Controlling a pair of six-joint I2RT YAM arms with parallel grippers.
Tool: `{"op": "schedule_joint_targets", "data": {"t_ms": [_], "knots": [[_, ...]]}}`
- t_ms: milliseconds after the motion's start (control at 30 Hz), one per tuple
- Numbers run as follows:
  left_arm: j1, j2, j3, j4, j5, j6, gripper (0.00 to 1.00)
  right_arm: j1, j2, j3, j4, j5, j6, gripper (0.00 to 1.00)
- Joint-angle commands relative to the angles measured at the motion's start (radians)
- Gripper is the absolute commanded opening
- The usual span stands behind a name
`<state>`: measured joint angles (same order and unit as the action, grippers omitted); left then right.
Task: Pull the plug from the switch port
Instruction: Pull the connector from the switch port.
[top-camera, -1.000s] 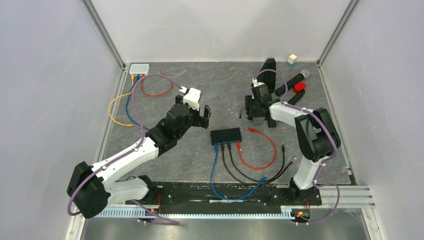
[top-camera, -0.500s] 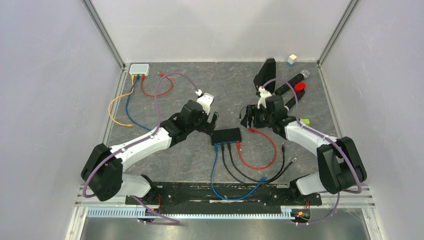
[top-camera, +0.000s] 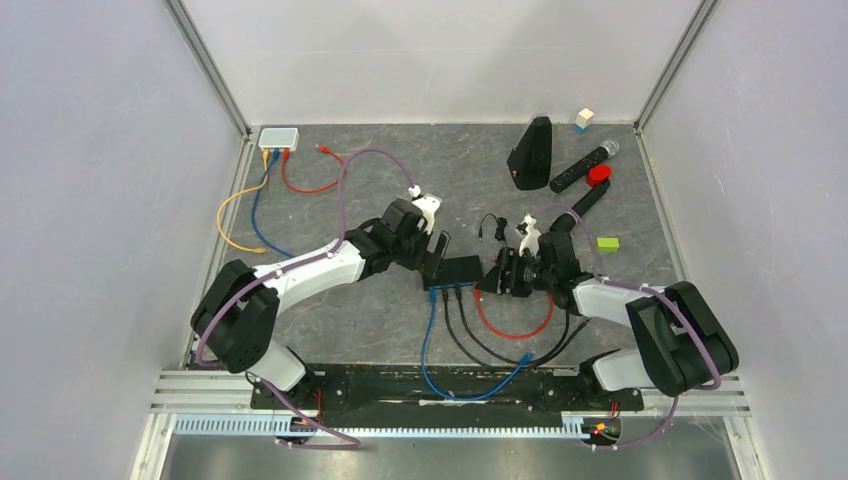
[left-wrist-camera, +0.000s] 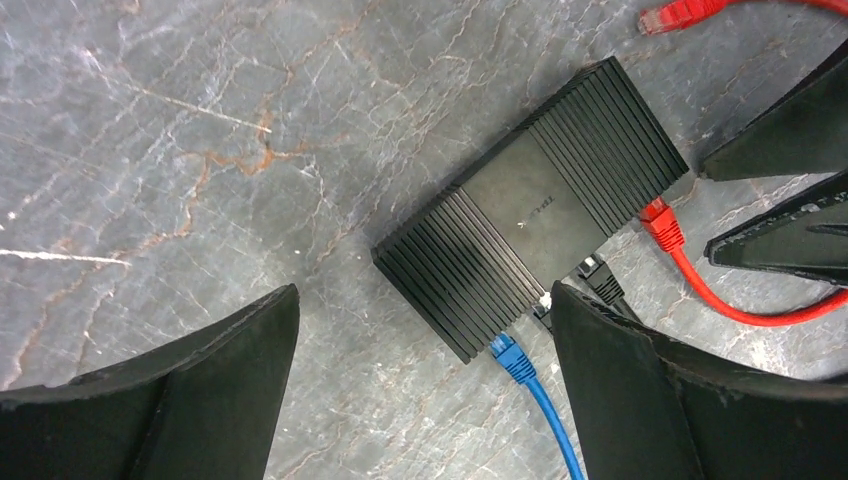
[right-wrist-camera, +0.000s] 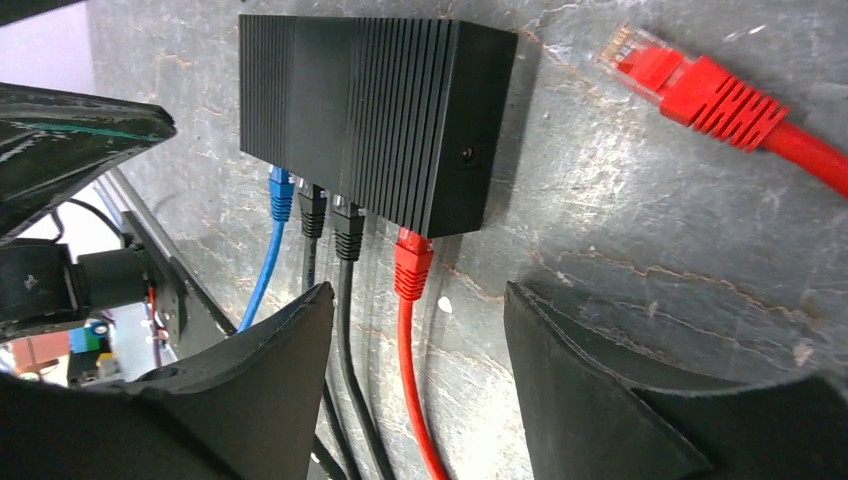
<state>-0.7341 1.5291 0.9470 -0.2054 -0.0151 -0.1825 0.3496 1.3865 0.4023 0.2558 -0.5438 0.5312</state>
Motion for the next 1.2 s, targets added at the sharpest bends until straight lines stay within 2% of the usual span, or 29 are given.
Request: {"op": "schedule_joint_targets", "data": {"t_ms": [0,200,300,400,500,533,600,667,733,833,867,933,967,1067,1167], "knots": [[0.004,0.002,-0.009,0.003,0.026,-0.133,0.99,0.0,0.009,-0.044,0.137,-0.057,0.076,0.65],[0.011,0.041,-0.039,0.009,-0.014,-0.244,0.98,0.002,0.078,-0.058,0.199,-0.061,0.126,0.6],[0.016,0.08,-0.027,0.002,0.01,-0.291,0.93,0.001,0.105,-0.067,0.233,-0.072,0.144,0.57],[0.02,0.098,-0.045,0.035,0.01,-0.352,0.92,0.0,0.115,-0.076,0.248,-0.072,0.149,0.57],[0.034,0.121,-0.038,0.03,0.037,-0.371,0.83,0.001,0.115,-0.093,0.233,-0.074,0.13,0.56],[0.037,0.113,-0.041,0.027,0.035,-0.375,0.82,0.0,0.111,-0.098,0.224,-0.073,0.118,0.56],[0.037,0.046,-0.091,0.099,0.035,-0.377,0.87,0.001,0.089,-0.109,0.208,-0.063,0.093,0.56],[0.038,-0.051,-0.156,0.195,0.003,-0.38,0.89,0.0,0.059,-0.11,0.178,-0.043,0.065,0.59],[0.039,-0.133,-0.171,0.201,-0.058,-0.38,0.9,0.0,0.02,-0.109,0.156,-0.021,0.041,0.63],[0.039,-0.233,-0.158,0.186,-0.071,-0.307,0.9,0.0,-0.074,-0.109,0.125,0.052,0.011,0.72],[0.039,-0.259,-0.159,0.184,-0.088,-0.294,0.9,0.001,-0.11,-0.105,0.117,0.069,0.003,0.77],[0.041,-0.303,-0.165,0.166,-0.177,-0.306,0.91,0.001,-0.181,-0.086,0.08,0.124,-0.021,0.93],[0.043,-0.321,-0.171,0.169,-0.196,-0.304,0.94,0.001,-0.223,-0.076,0.071,0.152,-0.037,0.98],[0.052,-0.353,-0.206,0.224,-0.195,-0.315,0.99,0.0,-0.343,-0.018,-0.052,0.319,-0.068,0.98],[0.06,-0.346,-0.215,0.242,-0.169,-0.359,0.99,0.0,-0.445,0.041,-0.168,0.513,-0.039,0.98]]}}
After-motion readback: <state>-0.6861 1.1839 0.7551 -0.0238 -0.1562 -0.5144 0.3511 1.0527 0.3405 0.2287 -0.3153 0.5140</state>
